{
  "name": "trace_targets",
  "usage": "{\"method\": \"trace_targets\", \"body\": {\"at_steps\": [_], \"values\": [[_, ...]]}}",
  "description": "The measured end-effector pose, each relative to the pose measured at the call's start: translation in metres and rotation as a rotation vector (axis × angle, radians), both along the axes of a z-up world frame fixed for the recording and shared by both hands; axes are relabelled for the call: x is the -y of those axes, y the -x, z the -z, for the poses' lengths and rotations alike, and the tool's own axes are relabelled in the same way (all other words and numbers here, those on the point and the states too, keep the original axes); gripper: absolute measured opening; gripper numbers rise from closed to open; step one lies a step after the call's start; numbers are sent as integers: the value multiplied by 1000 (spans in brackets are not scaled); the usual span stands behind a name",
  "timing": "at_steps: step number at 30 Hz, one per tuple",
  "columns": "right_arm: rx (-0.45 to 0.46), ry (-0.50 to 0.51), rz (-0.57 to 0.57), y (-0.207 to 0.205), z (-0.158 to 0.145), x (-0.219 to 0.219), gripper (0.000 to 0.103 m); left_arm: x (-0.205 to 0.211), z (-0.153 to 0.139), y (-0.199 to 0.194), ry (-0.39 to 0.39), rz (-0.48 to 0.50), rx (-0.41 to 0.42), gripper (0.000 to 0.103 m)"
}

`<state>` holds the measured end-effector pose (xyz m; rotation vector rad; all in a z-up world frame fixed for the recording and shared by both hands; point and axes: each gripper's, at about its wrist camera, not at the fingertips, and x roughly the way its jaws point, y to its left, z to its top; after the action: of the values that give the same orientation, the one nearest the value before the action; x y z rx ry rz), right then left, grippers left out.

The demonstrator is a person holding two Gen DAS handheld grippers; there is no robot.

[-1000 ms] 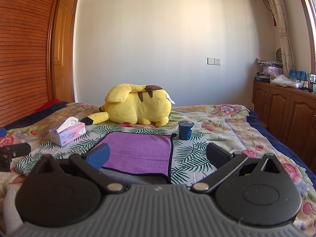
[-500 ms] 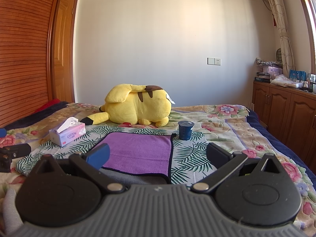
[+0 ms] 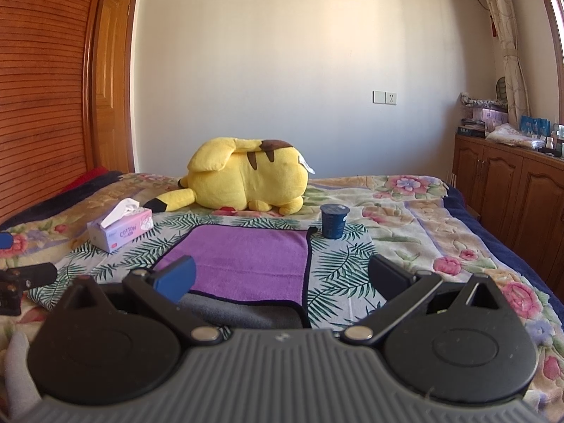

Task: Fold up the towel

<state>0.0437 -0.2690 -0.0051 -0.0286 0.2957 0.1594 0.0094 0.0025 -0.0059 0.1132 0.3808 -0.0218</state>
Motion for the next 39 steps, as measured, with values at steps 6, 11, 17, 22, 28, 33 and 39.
{"method": "trace_targets", "body": {"at_steps": [6,11,17,22,28,33,39], "values": [[-45,-2,-10,-11,6,-2,103,4,5,-7,-14,11,-39,87],[-77,11,-25,-20,9,-5,103,11,9,-14,-43,30,-56,87],[-105,31,-39,-30,13,-8,103,16,14,-23,-66,52,-75,87],[-125,52,-51,-39,17,-11,103,19,17,-29,-70,61,-88,87],[-158,72,-79,-50,21,-15,103,20,23,-38,-74,64,-108,87],[-174,88,-96,-56,25,-18,103,22,25,-44,-79,67,-119,87],[-192,101,-113,-64,29,-19,103,23,29,-51,-86,74,-131,87]]}}
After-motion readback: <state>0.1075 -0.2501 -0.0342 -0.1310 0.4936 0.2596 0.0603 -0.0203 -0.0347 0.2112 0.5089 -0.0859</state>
